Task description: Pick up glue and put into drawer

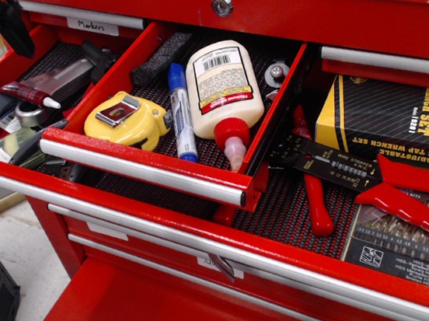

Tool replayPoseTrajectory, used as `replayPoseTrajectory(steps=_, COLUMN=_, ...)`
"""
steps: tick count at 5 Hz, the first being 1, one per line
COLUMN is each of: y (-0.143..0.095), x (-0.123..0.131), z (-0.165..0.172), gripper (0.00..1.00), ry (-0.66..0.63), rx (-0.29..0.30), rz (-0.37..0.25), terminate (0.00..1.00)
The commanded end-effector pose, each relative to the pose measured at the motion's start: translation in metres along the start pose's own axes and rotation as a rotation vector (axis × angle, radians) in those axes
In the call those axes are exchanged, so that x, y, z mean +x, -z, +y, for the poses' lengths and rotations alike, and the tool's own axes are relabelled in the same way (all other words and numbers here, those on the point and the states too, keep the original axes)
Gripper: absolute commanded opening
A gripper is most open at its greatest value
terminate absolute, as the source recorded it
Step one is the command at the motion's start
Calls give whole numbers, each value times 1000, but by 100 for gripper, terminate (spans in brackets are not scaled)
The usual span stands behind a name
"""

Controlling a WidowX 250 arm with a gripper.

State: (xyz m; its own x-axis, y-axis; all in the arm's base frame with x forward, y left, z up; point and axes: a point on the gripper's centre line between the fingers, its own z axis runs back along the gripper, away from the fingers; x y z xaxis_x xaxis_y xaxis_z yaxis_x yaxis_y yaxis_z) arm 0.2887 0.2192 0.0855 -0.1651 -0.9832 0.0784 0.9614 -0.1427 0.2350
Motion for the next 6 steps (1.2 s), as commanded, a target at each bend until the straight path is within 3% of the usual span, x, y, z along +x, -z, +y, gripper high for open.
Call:
replayPoseTrajectory(steps=1, y=7, x=19, z=11, gripper=100, ry=-116, rx=26, rz=20, terminate=0)
replayPoseTrajectory(steps=2, y=20, x=18, z=6, gripper=100, ry=-200, rx=41, rz=-33, terminate=0)
replayPoseTrajectory(steps=3, y=28, x=15, z=3, gripper=0, ry=-242, rx=48, rz=-48, terminate=0)
replayPoseTrajectory(steps=5, y=13, x=28, z=11, gripper=0, ry=-287, rx=17, rz=-32, terminate=0)
replayPoseTrajectory(steps=6, y=-16, x=51, z=26, gripper=0, ry=-272, rx=-17, rz=9, terminate=0)
